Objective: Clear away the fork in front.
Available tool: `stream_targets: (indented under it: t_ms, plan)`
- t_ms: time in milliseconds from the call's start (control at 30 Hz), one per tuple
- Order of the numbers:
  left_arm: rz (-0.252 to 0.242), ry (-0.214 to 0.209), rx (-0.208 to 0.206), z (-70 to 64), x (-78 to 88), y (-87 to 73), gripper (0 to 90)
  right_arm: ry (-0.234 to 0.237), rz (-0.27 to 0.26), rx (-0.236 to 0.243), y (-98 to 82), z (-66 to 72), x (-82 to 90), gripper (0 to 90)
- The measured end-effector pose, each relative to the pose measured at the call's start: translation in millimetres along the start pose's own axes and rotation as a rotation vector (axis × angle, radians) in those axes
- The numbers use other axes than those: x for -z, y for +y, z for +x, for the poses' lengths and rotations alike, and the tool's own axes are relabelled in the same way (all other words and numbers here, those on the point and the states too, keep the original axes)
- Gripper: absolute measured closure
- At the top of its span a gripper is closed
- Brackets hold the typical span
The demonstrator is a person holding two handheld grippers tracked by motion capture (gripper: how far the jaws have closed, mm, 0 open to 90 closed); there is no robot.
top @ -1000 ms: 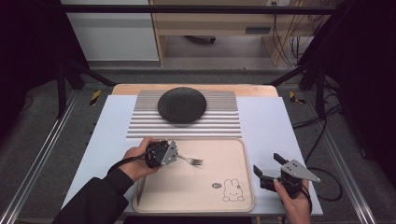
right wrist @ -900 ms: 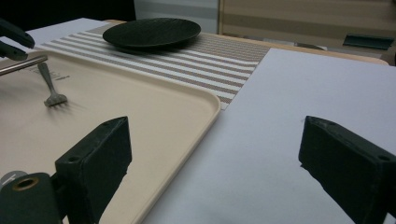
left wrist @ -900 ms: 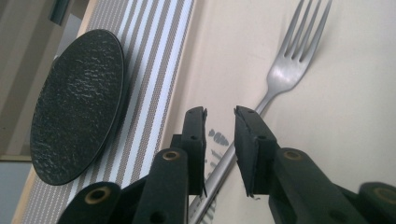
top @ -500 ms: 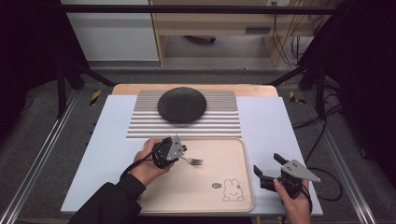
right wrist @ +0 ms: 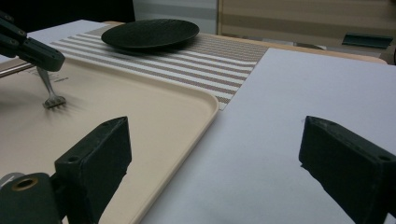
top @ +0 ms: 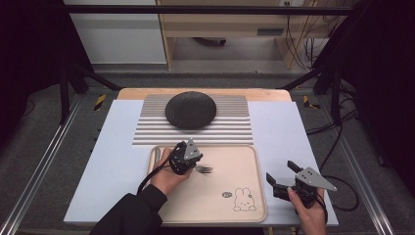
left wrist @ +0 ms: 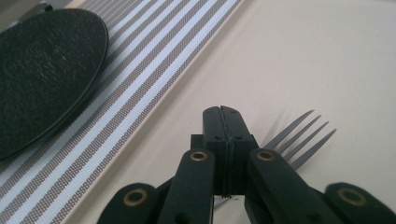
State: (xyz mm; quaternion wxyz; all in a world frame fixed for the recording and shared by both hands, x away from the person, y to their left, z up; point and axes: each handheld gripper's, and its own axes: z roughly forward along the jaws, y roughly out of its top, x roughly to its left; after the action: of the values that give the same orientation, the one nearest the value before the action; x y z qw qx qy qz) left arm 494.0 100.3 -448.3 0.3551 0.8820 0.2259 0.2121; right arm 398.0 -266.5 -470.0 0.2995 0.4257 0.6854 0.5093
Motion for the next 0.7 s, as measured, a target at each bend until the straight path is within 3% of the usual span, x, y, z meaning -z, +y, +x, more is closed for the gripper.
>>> stream_targets:
  t_ms: [200, 433, 600, 700]
  plan:
    - [0.019, -0.012, 0.051, 2.0, -6.2, -3.1, 90.0, -0.001, 0.002, 0.005, -0.1, -0.1, -0.4, 9.4]
    - [0.038, -0.029, 0.040, 0.5, -10.6, -3.8, 90.0, -0.001, 0.004, 0.010, -0.3, 0.0, -0.8, 9.4]
    - [0.048, -0.023, 0.052, 1.5, -13.7, -5.7, 90.0, 0.000, 0.006, 0.010, -0.3, 0.2, -0.9, 9.4]
    - [0.066, -0.016, 0.038, 0.3, -14.8, -6.6, 90.0, 0.000, 0.006, 0.010, -0.4, 0.2, -1.0, 9.4]
